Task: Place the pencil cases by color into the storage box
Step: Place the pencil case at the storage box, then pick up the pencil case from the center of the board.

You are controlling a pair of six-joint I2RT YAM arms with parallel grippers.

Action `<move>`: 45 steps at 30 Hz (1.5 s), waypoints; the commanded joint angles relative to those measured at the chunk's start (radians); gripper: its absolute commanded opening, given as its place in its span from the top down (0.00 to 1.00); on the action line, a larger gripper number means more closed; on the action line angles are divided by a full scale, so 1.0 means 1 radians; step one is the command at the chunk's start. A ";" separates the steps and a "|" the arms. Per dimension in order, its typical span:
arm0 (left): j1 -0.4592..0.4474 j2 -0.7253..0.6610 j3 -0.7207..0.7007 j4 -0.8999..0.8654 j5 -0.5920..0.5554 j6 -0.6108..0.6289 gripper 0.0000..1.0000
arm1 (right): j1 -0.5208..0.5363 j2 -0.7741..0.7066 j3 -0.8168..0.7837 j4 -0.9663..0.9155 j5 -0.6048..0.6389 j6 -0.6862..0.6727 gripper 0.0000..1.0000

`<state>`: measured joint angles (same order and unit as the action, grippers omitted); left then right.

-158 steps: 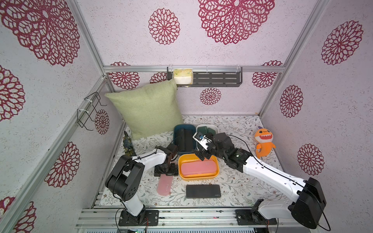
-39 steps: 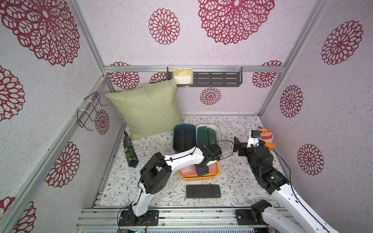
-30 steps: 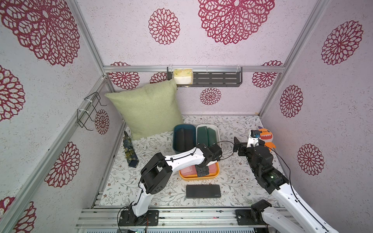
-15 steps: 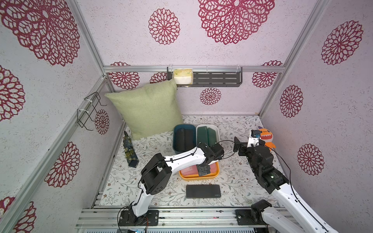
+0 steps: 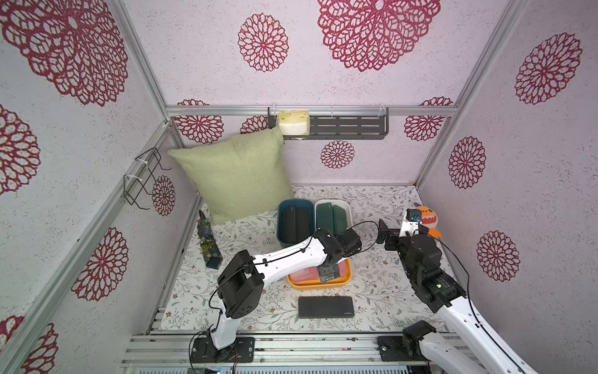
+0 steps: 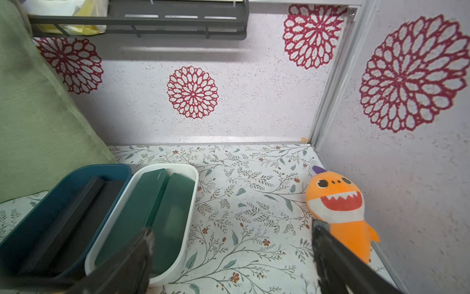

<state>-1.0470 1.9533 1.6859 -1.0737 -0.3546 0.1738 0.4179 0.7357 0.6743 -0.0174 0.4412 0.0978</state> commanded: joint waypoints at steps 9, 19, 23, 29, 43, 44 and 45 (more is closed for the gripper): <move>0.094 -0.282 -0.205 0.159 -0.004 -0.193 0.03 | -0.031 -0.040 -0.002 -0.073 -0.118 -0.038 0.01; 0.399 -0.564 -0.490 0.452 0.104 -0.521 0.03 | 0.212 0.226 0.079 -0.307 -0.592 -0.268 0.01; 0.518 -0.685 -0.573 0.522 0.169 -0.609 0.03 | 0.462 0.341 0.112 -0.434 -0.475 -0.387 0.01; 0.634 -0.777 -0.583 0.500 0.227 -0.680 0.03 | 0.581 0.438 0.170 -0.521 -0.463 -0.504 0.01; 0.729 -0.874 -0.631 0.503 0.347 -0.686 0.03 | 0.716 0.684 0.304 -0.712 -0.621 -0.671 0.01; 0.729 -0.872 -0.631 0.502 0.349 -0.685 0.03 | 0.719 0.686 0.303 -0.709 -0.624 -0.670 0.01; 0.730 -0.874 -0.632 0.500 0.350 -0.680 0.03 | 0.722 0.689 0.302 -0.704 -0.625 -0.667 0.01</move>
<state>-0.3256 1.0878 1.0588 -0.5888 -0.0383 -0.5133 1.1290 1.4345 0.9520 -0.6884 -0.1429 -0.5365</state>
